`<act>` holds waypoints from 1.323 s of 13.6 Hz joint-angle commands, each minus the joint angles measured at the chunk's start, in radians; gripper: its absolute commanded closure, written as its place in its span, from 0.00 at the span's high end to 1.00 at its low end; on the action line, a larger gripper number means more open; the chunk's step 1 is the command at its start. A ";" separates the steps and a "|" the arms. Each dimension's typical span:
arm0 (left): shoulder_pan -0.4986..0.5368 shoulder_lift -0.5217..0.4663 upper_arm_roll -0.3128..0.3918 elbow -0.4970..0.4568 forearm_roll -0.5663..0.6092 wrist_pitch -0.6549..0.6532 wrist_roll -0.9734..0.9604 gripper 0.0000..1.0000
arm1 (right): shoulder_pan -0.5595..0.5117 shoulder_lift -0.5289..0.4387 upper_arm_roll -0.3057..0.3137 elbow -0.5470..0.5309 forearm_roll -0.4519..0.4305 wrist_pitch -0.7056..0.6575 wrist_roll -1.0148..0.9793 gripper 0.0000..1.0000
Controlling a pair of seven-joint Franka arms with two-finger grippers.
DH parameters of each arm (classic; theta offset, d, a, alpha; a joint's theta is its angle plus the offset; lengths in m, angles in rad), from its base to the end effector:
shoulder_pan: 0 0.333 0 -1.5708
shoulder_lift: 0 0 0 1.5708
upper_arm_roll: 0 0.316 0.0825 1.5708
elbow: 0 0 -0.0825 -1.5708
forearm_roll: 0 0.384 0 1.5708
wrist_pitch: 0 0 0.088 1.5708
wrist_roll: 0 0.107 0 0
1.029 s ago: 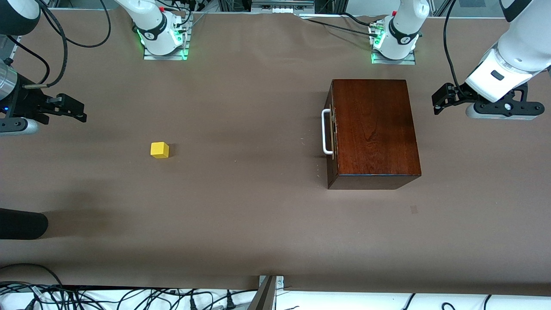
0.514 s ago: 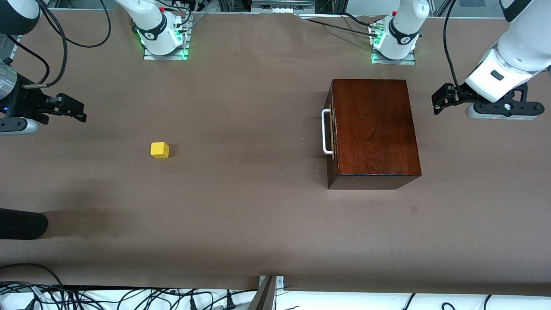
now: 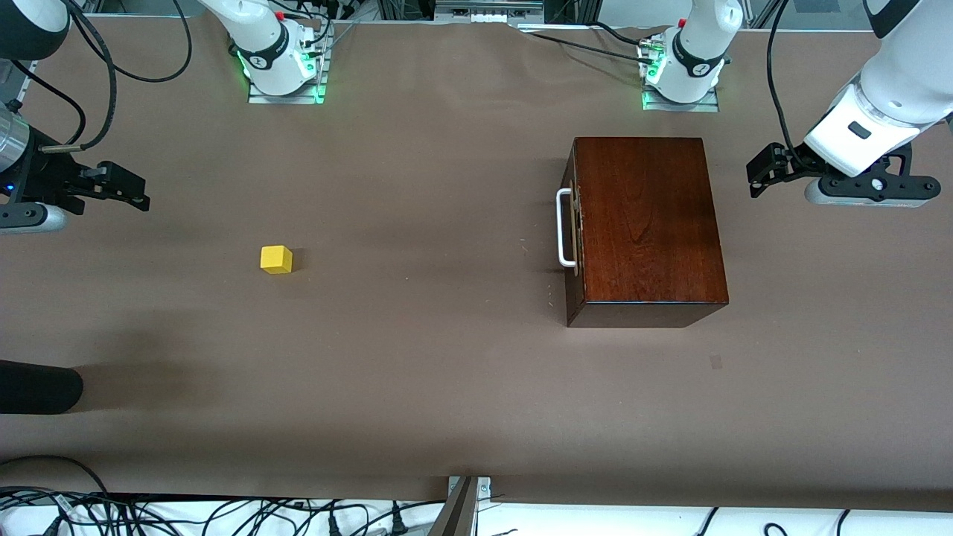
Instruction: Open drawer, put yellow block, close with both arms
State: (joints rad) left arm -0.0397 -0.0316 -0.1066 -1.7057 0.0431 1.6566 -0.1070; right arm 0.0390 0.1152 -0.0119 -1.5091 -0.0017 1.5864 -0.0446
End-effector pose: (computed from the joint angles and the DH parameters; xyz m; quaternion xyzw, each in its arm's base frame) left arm 0.5437 -0.0766 0.5854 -0.9995 0.0216 0.0058 0.0241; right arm 0.5898 0.0162 0.5890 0.9992 0.0359 -0.0190 0.0014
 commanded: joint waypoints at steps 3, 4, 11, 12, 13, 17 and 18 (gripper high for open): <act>0.003 0.013 -0.005 0.031 -0.002 -0.024 0.015 1.00 | -0.008 0.001 0.006 0.020 0.006 -0.020 -0.003 1.00; 0.003 0.013 -0.005 0.031 -0.002 -0.024 0.015 1.00 | -0.008 0.000 0.006 0.020 0.006 -0.020 -0.003 1.00; -0.020 0.045 -0.066 0.063 -0.011 -0.075 0.006 1.00 | -0.008 0.000 0.009 0.020 0.006 -0.020 -0.003 1.00; -0.020 0.056 -0.091 0.069 -0.011 -0.080 0.004 1.00 | -0.008 0.000 0.009 0.020 0.006 -0.020 -0.003 1.00; -0.022 0.071 -0.111 0.073 -0.014 -0.080 0.004 1.00 | -0.008 0.000 0.009 0.020 0.006 -0.020 -0.003 1.00; -0.025 0.143 -0.229 0.081 -0.147 -0.074 0.007 1.00 | -0.008 0.000 0.010 0.020 0.006 -0.020 -0.003 1.00; -0.032 0.174 -0.246 0.118 -0.194 -0.075 0.007 1.00 | -0.008 0.000 0.010 0.020 0.006 -0.020 -0.003 1.00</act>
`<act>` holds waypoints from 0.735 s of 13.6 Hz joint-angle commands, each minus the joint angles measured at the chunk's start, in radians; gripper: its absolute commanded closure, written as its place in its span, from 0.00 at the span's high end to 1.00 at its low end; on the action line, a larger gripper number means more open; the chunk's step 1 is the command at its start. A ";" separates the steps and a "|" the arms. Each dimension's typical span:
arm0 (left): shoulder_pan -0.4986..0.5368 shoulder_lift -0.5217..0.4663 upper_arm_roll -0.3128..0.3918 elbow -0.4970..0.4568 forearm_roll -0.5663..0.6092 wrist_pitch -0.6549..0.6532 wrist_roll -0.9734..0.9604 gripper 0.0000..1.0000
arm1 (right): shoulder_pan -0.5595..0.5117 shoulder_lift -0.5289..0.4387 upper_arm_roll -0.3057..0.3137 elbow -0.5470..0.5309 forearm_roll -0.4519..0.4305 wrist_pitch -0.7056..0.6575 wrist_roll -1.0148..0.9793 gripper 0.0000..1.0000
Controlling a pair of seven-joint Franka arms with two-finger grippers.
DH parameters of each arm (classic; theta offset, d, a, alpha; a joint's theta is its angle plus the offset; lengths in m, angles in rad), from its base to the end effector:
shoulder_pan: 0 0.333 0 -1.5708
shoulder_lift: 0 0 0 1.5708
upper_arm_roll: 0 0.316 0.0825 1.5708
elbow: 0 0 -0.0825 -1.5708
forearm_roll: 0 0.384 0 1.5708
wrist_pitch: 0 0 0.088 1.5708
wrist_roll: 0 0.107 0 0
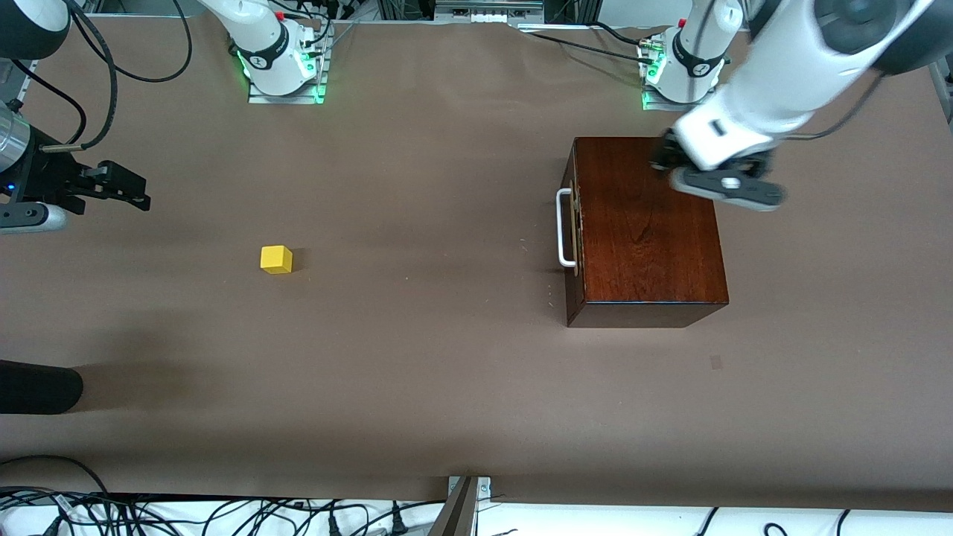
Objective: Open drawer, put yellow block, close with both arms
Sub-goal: 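Move the left gripper over the box toward the white drawer handle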
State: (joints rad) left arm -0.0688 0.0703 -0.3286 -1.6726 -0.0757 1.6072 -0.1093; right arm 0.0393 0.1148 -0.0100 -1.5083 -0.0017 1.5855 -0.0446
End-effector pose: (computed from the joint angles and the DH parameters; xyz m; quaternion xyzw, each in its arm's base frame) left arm 0.5236 -0.2226 0.5426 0.9868 -0.1396 -0.0761 0.0309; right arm 0.5896 0.0174 0.5896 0.9991 0.0370 -0.0188 0.0013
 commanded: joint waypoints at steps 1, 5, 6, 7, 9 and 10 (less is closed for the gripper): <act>-0.020 0.118 -0.032 0.129 -0.102 -0.026 0.007 1.00 | -0.009 0.000 0.008 0.019 0.006 -0.019 -0.003 1.00; -0.176 0.255 -0.030 0.269 -0.086 -0.015 0.026 1.00 | -0.009 0.000 0.008 0.019 0.006 -0.019 -0.003 1.00; -0.209 0.272 -0.030 0.278 -0.054 0.020 0.031 1.00 | -0.009 0.000 0.008 0.019 0.006 -0.019 -0.003 1.00; -0.238 0.281 -0.030 0.278 -0.003 0.070 0.072 1.00 | -0.009 0.000 0.008 0.019 0.006 -0.019 -0.003 1.00; -0.247 0.310 -0.030 0.278 0.034 0.108 0.173 1.00 | -0.009 0.000 0.008 0.019 0.006 -0.019 -0.003 1.00; -0.247 0.321 -0.030 0.277 0.063 0.114 0.186 1.00 | -0.009 -0.001 0.008 0.019 0.006 -0.019 -0.003 1.00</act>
State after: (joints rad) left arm -0.3172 0.3538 -0.3626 -1.4394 -0.0608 1.7215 0.0052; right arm 0.0394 0.1147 -0.0092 -1.5072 -0.0017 1.5848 -0.0446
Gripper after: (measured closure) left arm 0.000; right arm 0.000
